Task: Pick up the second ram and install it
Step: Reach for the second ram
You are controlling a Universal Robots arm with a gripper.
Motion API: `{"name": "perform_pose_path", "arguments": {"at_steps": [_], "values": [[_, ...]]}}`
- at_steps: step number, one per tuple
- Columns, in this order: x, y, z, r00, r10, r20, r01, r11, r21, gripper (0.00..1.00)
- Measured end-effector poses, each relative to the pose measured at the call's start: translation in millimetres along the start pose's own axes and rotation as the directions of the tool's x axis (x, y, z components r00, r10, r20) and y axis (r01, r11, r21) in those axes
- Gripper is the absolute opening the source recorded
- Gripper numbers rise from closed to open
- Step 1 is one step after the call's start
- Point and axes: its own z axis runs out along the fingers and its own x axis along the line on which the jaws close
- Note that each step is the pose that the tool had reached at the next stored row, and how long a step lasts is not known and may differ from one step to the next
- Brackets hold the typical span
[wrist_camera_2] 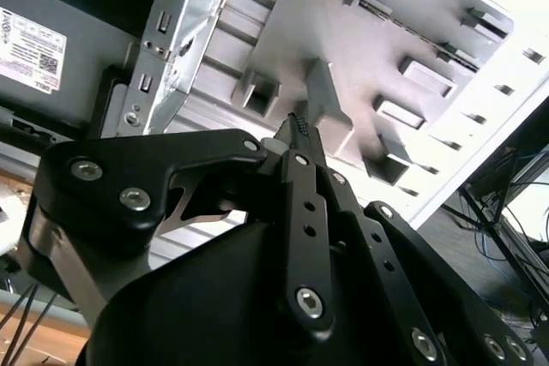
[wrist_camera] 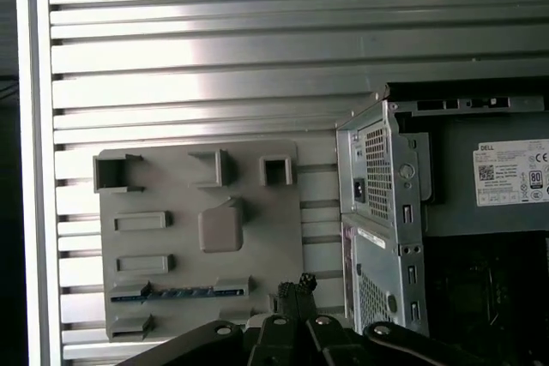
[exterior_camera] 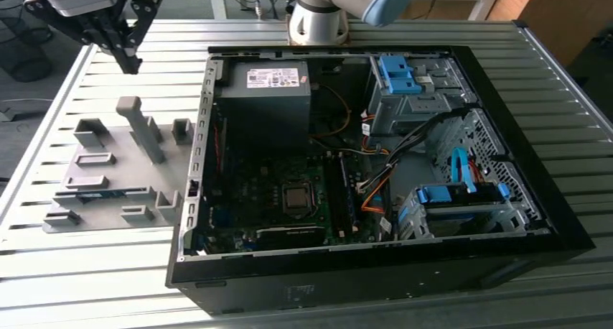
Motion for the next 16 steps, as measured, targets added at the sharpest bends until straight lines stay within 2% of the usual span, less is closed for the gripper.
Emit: {"name": "perform_pose_path", "arguments": {"at_steps": [8,16], "values": [[35.5,-3.4,-0.9,1.0,-0.001,-0.0001,0.001,1.0,0.0,0.11],[61.2,-9.7,-1.7,1.0,-0.006,-0.0003,0.006,1.0,-0.0001,0.11]]}}
